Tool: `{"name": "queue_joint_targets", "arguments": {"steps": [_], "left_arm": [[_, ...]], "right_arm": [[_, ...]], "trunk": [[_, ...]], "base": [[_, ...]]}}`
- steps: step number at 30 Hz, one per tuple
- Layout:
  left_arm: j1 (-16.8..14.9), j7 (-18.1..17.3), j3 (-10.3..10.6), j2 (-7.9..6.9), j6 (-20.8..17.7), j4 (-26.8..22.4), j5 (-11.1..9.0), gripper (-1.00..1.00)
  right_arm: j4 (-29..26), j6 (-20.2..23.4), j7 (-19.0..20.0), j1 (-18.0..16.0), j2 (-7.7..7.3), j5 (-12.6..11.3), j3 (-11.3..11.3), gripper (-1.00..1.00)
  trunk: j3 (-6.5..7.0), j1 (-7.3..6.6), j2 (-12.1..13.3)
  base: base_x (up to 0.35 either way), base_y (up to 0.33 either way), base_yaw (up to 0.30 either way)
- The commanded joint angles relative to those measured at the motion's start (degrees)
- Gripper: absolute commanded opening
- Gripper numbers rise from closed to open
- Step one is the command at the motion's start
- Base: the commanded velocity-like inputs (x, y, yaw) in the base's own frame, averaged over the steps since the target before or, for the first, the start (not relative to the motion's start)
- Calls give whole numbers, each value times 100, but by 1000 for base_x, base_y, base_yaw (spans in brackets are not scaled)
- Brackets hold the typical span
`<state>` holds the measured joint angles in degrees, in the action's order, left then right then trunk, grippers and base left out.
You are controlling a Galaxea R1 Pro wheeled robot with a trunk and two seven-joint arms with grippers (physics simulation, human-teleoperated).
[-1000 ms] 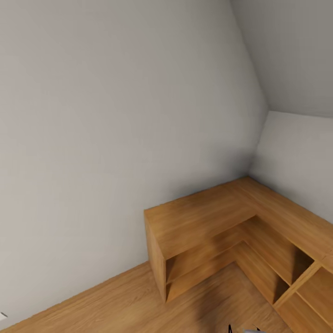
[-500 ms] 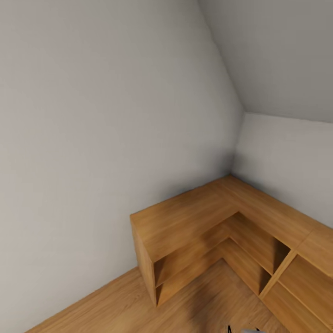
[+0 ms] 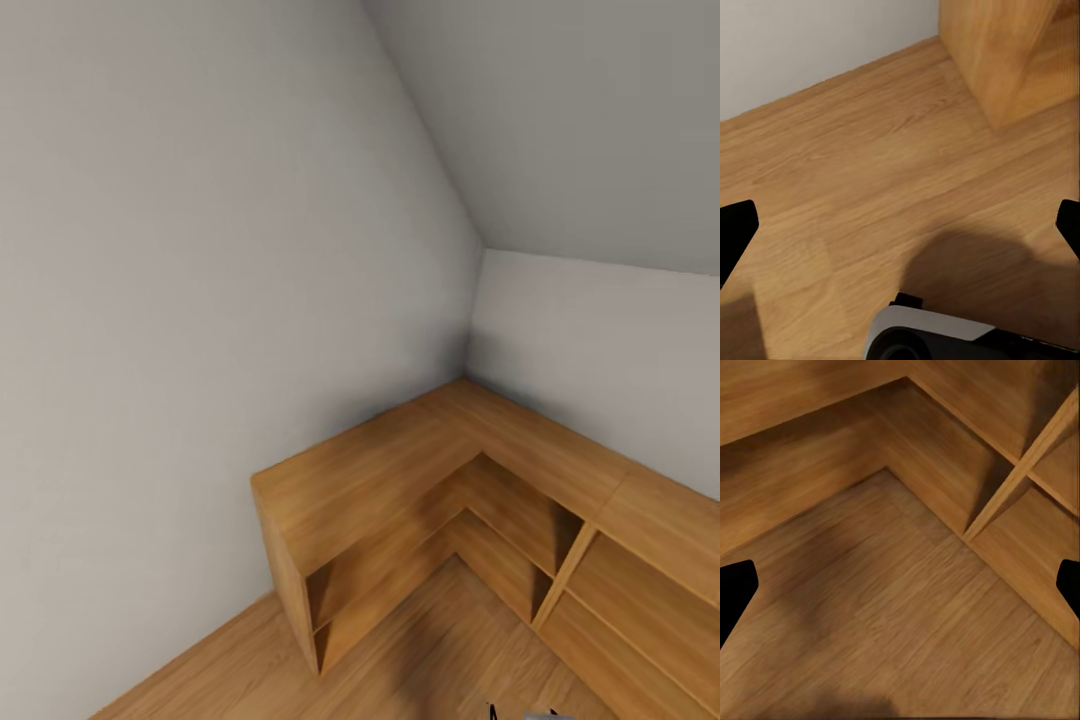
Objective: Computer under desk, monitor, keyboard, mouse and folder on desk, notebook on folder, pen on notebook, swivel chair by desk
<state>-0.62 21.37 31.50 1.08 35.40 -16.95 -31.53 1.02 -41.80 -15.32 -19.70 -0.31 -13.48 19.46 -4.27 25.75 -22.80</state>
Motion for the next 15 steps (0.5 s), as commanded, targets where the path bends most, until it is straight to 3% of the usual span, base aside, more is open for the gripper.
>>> {"name": "queue_joint_targets", "arguments": {"steps": [1,15], "left_arm": [[-6,47,49,-3,15,-1,-20,100],[-6,43,58,-2,11,-1,-20,100]], "right_arm": [[11,-11,-18,-8,3,-33,49,100],[5,172,-15,-8,4,-32,60,100]], "trunk": [[-5,4,-12],[94,4,-12]], "base": [[0,0,-224],[0,0,-223]]}}
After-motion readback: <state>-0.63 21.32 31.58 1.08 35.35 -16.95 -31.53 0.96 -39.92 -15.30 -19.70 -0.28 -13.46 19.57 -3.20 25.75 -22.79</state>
